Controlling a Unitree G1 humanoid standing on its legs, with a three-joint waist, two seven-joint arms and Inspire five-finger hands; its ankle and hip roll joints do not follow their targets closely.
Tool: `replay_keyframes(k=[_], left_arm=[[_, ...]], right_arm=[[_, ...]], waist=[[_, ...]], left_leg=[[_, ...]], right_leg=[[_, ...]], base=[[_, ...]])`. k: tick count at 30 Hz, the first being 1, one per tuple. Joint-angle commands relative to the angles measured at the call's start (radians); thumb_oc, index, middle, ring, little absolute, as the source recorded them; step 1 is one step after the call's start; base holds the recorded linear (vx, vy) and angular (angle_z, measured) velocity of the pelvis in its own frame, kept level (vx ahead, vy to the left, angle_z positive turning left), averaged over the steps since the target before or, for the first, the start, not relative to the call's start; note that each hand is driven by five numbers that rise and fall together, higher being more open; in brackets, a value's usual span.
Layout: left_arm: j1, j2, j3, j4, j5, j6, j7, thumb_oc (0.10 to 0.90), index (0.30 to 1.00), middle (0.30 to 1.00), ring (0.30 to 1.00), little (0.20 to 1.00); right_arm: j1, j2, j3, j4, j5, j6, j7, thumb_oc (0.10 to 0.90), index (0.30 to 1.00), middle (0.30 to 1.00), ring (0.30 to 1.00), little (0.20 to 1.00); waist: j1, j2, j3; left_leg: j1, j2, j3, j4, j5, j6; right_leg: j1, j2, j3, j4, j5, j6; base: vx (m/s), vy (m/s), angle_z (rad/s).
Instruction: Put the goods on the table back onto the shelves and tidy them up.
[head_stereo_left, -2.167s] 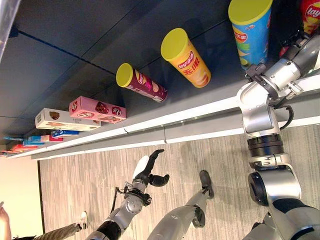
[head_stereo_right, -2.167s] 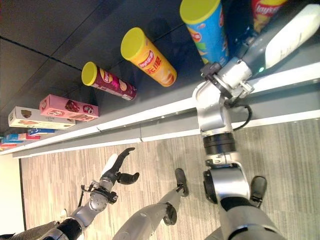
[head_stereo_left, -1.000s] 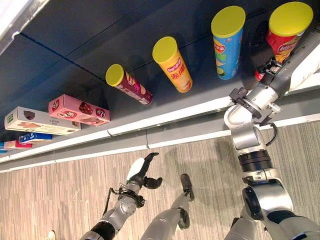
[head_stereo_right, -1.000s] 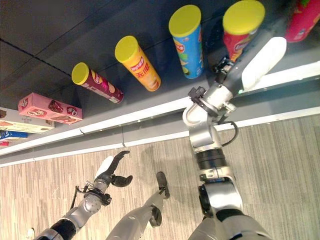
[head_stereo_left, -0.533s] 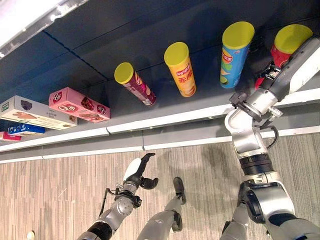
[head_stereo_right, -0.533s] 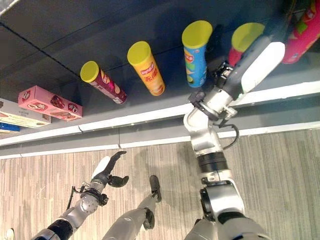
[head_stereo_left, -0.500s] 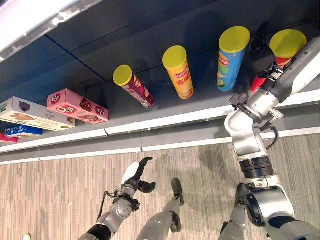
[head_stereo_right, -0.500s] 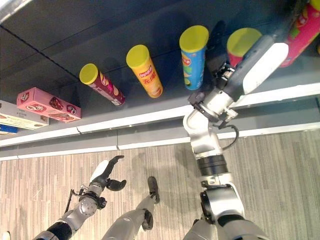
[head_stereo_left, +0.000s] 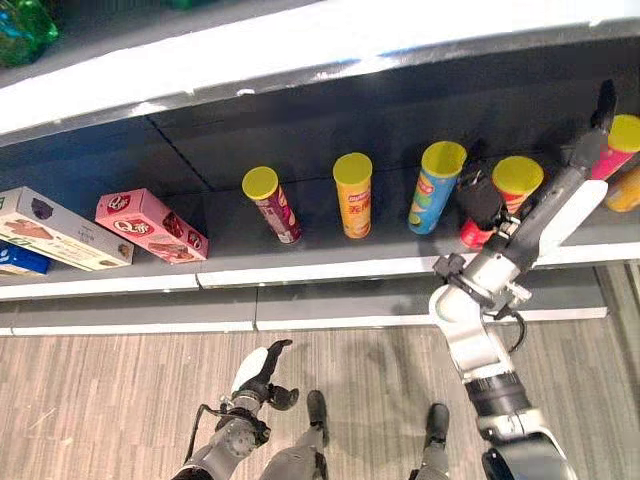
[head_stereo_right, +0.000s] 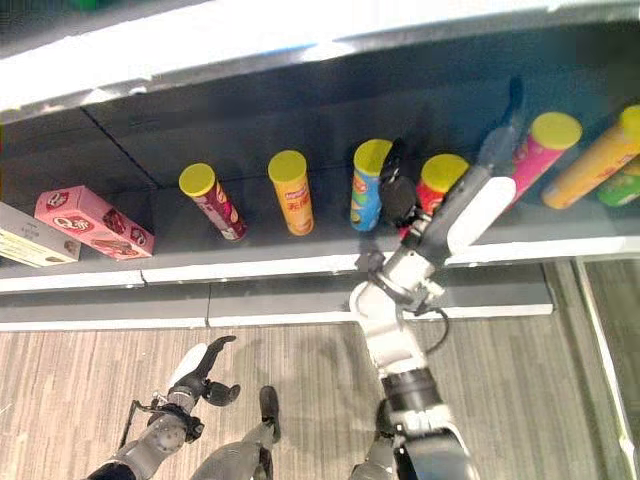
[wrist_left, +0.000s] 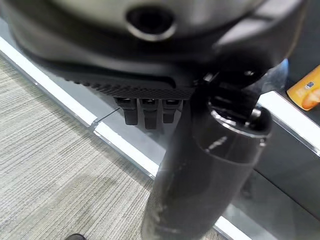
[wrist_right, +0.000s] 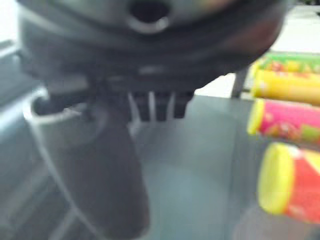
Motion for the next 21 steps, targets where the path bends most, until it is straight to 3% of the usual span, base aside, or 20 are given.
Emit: replay_keyframes(k=[1,7,9,10,11,14,17,21], left_arm=[[-0.033,0.050,0.036,0.025,0.051,-0.019,0.059,0.800,0.900,0.900,0.900,0.900],[-0.006,0.056,0.081,0.030,0.076,-0.014,0.063,0.800,0.900,0.900,0.900,0.900],[0.007,0.060,0.110,0.029,0.085,-0.017,0.057,0.800,0.900,0.900,0.900,0.900],[0.016,0.067,0.129,0.027,0.102,-0.021,0.041,0.800,0.900,0.900,0.900,0.900],[0.018,0.067,0.128,0.027,0.103,-0.021,0.041,0.800,0.900,0.900,0.900,0.900],[0.020,0.073,0.125,0.025,0.126,-0.031,0.037,0.800,0.900,0.900,0.900,0.900],[0.007,0.076,0.121,0.015,0.127,-0.042,0.027,0.800,0.900,0.900,0.900,0.900],[-0.024,0.082,0.103,-0.011,0.119,-0.047,-0.007,0.800,0.900,0.900,0.900,0.900]], right_arm=[[-0.024,-0.027,-0.049,-0.147,-0.065,-0.121,0.029,0.800,0.900,0.900,0.900,0.900],[0.255,-0.052,-0.059,-0.243,-0.043,-0.141,0.136,0.800,0.900,0.900,0.900,0.900],[0.411,-0.081,-0.052,-0.258,-0.025,-0.143,0.225,0.800,0.900,0.900,0.900,0.900],[0.566,-0.096,-0.049,-0.238,0.016,-0.155,0.322,0.800,0.900,0.900,0.900,0.900],[0.569,-0.096,-0.050,-0.241,0.017,-0.154,0.324,0.800,0.900,0.900,0.900,0.900],[0.741,-0.069,-0.051,-0.120,0.065,-0.176,0.373,0.800,0.900,0.900,0.900,0.900],[0.794,-0.105,-0.021,-0.043,0.043,-0.169,0.428,0.800,0.900,0.900,0.900,0.900],[0.853,-0.127,0.031,0.148,0.116,-0.168,0.583,0.800,0.900,0.900,0.900,0.900]], waist=[[0.014,-0.040,-0.036],[-0.047,-0.073,-0.044],[-0.079,-0.088,-0.051],[-0.109,-0.099,-0.059],[-0.109,-0.101,-0.061],[-0.168,-0.095,-0.077],[-0.185,-0.096,-0.083],[-0.204,-0.104,-0.096]], left_leg=[[0.108,0.128,-0.004,0.089,-0.138,-0.080],[0.200,0.170,0.036,0.058,-0.115,-0.105],[0.228,0.184,0.053,0.046,-0.107,-0.114],[0.256,0.200,0.069,0.037,-0.106,-0.126],[0.254,0.198,0.069,0.036,-0.102,-0.125],[0.304,0.219,0.095,0.023,-0.097,-0.138],[0.318,0.226,0.103,0.017,-0.092,-0.144],[0.332,0.238,0.104,0.010,-0.084,-0.151]], right_leg=[[0.091,-0.033,-0.029,0.004,0.066,0.048],[0.151,0.005,-0.022,0.005,0.026,0.046],[0.164,0.020,-0.011,0.007,0.017,0.044],[0.178,0.034,-0.005,0.010,-0.001,0.044],[0.176,0.033,-0.004,0.009,0.003,0.044],[0.197,0.052,0.012,0.015,-0.021,0.042],[0.205,0.058,0.019,0.017,-0.027,0.041],[0.219,0.066,0.024,0.020,-0.035,0.038]], base=[[0.03,-0.043,-0.15],[0.03,-0.055,-0.23],[0.02,-0.075,-0.21],[0.02,-0.079,-0.14],[0.04,-0.071,-0.12],[0.03,-0.027,-0.22],[0.01,-0.016,-0.32],[-0.02,-0.038,-0.14]])
